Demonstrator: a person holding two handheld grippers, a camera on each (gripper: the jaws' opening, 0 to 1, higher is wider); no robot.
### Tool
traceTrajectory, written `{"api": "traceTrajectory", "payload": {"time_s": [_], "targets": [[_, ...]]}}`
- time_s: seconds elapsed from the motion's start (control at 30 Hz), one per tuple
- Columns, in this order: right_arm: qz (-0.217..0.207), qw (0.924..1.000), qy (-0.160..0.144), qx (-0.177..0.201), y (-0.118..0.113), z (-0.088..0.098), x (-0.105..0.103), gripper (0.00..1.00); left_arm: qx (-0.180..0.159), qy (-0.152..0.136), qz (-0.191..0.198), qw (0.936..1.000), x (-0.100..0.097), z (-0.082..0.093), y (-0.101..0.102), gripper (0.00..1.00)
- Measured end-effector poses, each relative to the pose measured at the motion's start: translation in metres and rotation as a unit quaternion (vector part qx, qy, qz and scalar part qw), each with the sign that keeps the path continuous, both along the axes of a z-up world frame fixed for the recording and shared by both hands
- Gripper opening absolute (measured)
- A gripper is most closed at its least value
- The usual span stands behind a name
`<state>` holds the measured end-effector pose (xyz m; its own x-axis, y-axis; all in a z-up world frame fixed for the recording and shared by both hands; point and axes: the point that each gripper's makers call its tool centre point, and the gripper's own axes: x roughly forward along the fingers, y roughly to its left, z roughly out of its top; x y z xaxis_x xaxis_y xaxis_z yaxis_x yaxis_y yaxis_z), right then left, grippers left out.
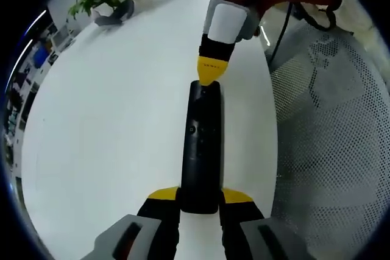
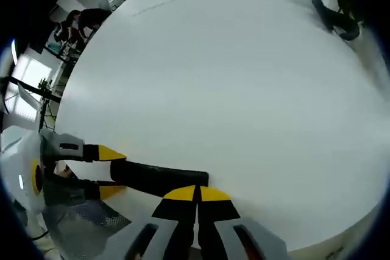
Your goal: Press the specified remote control buttons in sequence, fully releasing each button before pressing the next.
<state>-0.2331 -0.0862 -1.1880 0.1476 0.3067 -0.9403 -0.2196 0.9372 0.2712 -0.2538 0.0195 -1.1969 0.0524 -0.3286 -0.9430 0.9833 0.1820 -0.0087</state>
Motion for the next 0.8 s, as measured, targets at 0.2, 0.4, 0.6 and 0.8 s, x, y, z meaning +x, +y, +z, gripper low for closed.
{"api": "traceTrajectory", "payload": {"time_s": [0.2,0.4,0.6,0.8], "targets": [[-0.006,0.9999,-0.010,0.009,-0.002,0.001,0.000,0.00,0.002,-0.002,0.001,1.0000,0.000,0.000,0.000,0.24],[-0.025,0.9992,-0.010,0.030,0.000,0.004,0.000,0.00,0.003,0.000,-0.002,1.0000,0.000,0.000,0.000,0.24],[-0.014,0.9990,-0.013,0.041,0.008,0.006,0.001,0.00,0.007,0.001,-0.003,1.0000,0.000,0.000,0.000,0.24],[0.000,0.9994,-0.008,0.035,0.011,0.001,0.000,0.00,0.008,0.003,-0.004,1.0000,0.000,-0.001,0.000,0.24]]}}
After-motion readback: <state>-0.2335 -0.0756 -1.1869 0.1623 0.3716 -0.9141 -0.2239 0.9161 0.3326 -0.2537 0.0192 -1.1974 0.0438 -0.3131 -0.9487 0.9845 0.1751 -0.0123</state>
